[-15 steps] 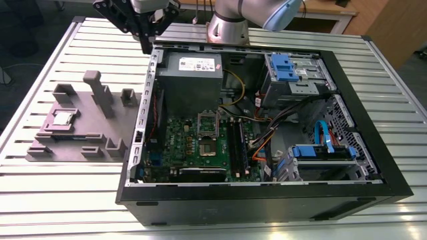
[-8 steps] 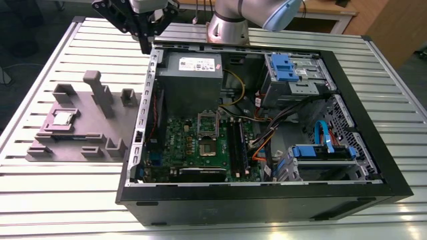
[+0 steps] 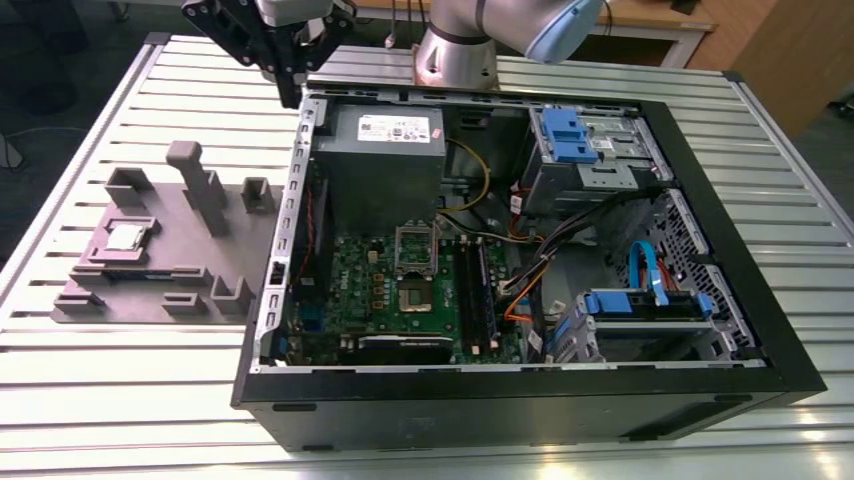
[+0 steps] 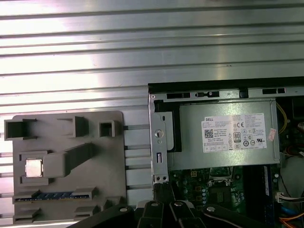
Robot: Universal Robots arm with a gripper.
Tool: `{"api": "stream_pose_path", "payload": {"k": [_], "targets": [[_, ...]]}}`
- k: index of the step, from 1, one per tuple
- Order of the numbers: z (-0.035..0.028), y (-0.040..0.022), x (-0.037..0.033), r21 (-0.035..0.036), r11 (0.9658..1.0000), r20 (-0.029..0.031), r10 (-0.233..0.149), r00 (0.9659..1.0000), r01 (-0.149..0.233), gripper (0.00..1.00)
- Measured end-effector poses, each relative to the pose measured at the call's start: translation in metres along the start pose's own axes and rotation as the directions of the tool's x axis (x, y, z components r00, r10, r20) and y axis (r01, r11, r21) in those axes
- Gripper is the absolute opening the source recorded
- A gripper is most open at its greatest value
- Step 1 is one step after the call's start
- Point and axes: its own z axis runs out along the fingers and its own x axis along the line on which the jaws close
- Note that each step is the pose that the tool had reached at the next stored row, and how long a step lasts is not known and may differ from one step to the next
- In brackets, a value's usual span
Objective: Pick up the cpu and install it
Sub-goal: 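Reach for the cpu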
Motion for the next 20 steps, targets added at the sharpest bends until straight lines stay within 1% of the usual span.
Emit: {"api": "stream_pose_path", "payload": {"k": [20], "targets": [[0.0001, -0.0004, 0.0051, 0.0000, 1.0000, -0.0001, 0.000, 1.0000, 0.000, 0.10]]}}
